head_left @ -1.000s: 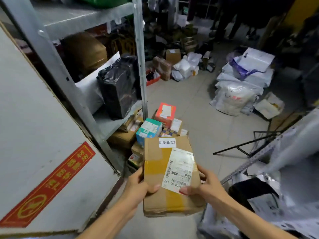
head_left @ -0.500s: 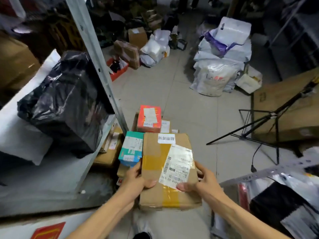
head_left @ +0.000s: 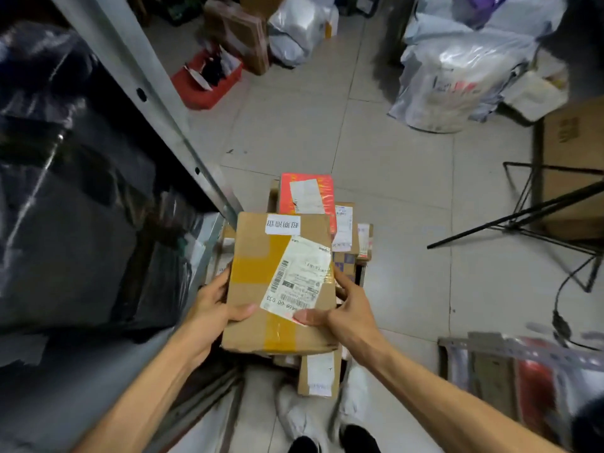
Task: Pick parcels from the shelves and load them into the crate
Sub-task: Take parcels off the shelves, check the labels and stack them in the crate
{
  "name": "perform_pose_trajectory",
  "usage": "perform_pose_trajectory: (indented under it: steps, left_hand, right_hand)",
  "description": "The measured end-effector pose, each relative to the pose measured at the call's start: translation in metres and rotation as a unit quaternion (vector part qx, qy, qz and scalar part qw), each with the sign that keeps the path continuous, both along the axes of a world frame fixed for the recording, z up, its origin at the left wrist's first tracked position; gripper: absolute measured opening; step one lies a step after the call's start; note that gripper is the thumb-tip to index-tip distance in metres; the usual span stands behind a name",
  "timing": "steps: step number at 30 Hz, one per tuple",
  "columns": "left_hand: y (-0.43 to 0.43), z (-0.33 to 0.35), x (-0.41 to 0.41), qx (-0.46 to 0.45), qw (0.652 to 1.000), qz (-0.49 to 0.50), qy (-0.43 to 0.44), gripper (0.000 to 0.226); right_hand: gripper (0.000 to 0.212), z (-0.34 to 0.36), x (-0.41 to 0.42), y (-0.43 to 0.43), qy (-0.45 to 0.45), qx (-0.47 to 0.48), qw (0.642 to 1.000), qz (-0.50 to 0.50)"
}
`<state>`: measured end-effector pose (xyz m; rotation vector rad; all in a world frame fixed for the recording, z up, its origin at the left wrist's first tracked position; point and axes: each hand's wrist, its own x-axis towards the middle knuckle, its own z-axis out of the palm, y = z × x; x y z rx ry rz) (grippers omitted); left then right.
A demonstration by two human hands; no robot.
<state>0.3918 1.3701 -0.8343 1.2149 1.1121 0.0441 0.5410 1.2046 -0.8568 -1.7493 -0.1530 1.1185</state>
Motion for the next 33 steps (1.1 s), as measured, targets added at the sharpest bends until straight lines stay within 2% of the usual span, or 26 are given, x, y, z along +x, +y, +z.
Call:
perform_pose_trajectory:
  steps: [3,10,13,18,22,29,33]
  left_hand:
    - [0.010,-0.026,0.002,0.012,1.000,0.010,0.000,0.071]
    - [0.012,-0.086,0.008,0.009,1.000,0.029,0.001,0.068]
    - [0.011,-0.100,0.010,0.012,0.999,0.045,-0.002,0.074]
    - [0.003,-0.104,0.017,-0.003,0.999,0.049,-0.007,0.084]
    - [-0.004,-0.101,0.014,0.015,0.999,0.045,-0.003,0.089]
    - [-0.002,-0.082,-0.007,0.041,0.997,0.046,-0.049,0.085]
    - [0.006,-0.086,-0.014,0.056,0.996,0.059,-0.042,0.078]
  right_hand:
    - [0.113,-0.024,0.004,0.016,0.016,-0.008,1.000,0.003]
    - [0.115,-0.083,0.009,0.027,0.010,-0.013,1.000,0.001]
    - [0.113,-0.096,0.013,0.025,-0.004,-0.009,1.000,0.002]
    - [0.102,-0.095,0.018,0.016,0.000,-0.012,1.000,0.007]
    - [0.105,-0.086,0.015,0.008,0.006,0.004,1.000,0.012]
    - [0.105,-0.076,-0.013,0.001,0.028,0.041,0.998,-0.036]
    - [0.100,-0.080,-0.014,0.013,0.021,0.055,0.998,-0.028]
